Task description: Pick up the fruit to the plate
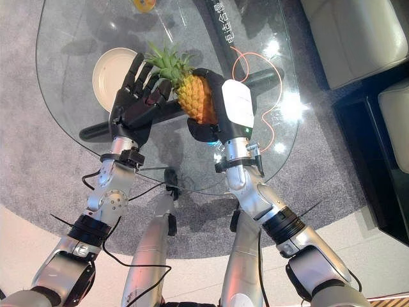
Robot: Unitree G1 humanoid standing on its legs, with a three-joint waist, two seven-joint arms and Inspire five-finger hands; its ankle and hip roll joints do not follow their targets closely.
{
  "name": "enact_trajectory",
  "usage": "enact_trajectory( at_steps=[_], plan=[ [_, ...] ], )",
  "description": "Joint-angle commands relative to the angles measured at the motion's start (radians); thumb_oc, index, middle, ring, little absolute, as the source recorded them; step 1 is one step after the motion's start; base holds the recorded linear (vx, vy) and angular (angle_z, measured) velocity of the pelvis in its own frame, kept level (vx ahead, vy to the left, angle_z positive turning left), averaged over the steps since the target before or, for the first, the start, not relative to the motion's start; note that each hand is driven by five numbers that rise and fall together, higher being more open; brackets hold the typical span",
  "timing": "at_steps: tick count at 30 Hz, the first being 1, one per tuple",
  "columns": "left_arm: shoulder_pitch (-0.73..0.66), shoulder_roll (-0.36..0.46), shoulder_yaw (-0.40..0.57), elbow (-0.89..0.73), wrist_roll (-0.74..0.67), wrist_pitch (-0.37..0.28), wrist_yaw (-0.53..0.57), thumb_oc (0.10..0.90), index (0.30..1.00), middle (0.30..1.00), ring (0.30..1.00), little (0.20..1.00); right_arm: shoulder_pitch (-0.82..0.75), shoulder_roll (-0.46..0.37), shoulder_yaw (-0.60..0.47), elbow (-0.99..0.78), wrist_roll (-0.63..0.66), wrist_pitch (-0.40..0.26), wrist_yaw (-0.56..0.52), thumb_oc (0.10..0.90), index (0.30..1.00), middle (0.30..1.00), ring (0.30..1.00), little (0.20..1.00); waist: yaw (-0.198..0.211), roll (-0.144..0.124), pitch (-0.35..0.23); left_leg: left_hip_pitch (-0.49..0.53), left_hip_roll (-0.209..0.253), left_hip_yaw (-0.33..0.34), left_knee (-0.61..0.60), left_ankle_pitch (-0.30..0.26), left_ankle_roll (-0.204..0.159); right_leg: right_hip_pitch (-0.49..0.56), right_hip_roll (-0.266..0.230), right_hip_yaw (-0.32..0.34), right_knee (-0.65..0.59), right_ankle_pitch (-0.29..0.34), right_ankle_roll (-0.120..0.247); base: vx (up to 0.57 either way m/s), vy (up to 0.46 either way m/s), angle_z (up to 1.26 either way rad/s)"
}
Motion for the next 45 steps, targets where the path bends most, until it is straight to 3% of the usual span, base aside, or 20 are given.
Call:
enact_trajectory(
  at_steps=[1, 10, 16, 36, 45],
  plan=[
    [-0.119, -0.019, -0.026, -0.124, -0.004, -0.03, 0.016, 0.8, 0.9, 0.9, 0.9, 0.9, -0.211, 0.021, 0.029, -0.213, -0.029, -0.104, -0.033, 0.1, 0.3, 0.3, 0.3, 0.2, 0.006, -0.026, -0.023, 0.047, -0.068, 0.052, 0.039, -0.122, 0.025, 0.096, 0.033, -0.078, -0.226, 0.112, -0.014, 0.0, 0.0, 0.0],
    [-0.117, -0.042, -0.03, -0.128, -0.053, 0.022, 0.093, 0.8, 0.9, 0.9, 0.9, 0.9, -0.226, 0.031, 0.037, -0.228, -0.028, -0.099, -0.022, 0.1, 0.3, 0.3, 0.3, 0.2, 0.008, -0.027, -0.023, 0.048, -0.07, 0.051, 0.035, -0.118, 0.026, 0.097, 0.036, -0.081, -0.228, 0.114, -0.014, 0.0, 0.0, 0.0],
    [-0.118, -0.054, -0.03, -0.138, -0.125, 0.048, 0.075, 0.8, 0.9, 0.9, 0.9, 0.9, -0.238, 0.03, 0.049, -0.241, -0.026, -0.096, -0.013, 0.1, 0.3, 0.3, 0.3, 0.2, 0.009, -0.025, -0.023, 0.047, -0.069, 0.053, 0.028, -0.109, 0.027, 0.098, 0.035, -0.083, -0.237, 0.123, -0.014, 0.0, 0.0, 0.0],
    [-0.131, -0.073, -0.044, -0.153, -0.181, 0.046, 0.122, 0.8, 0.9, 0.9, 0.9, 0.9, -0.259, 0.036, 0.069, -0.247, -0.041, -0.128, -0.042, 0.1, 0.3, 0.3, 0.3, 0.2, 0.01, -0.024, -0.023, 0.049, -0.071, 0.055, 0.029, -0.106, 0.028, 0.102, 0.033, -0.09, -0.237, 0.126, -0.013, 0.0, 0.0, 0.0],
    [-0.127, -0.067, -0.05, -0.171, -0.226, 0.03, 0.076, 0.8, 0.9, 0.9, 0.9, 0.9, -0.266, 0.022, 0.094, -0.256, -0.038, -0.161, -0.006, 0.1, 0.3, 0.3, 0.3, 0.2, 0.012, -0.024, -0.023, 0.061, -0.072, 0.055, 0.027, -0.113, 0.029, 0.112, 0.031, -0.094, -0.235, 0.119, -0.012, 0.0, 0.0, 0.0]
  ],
)
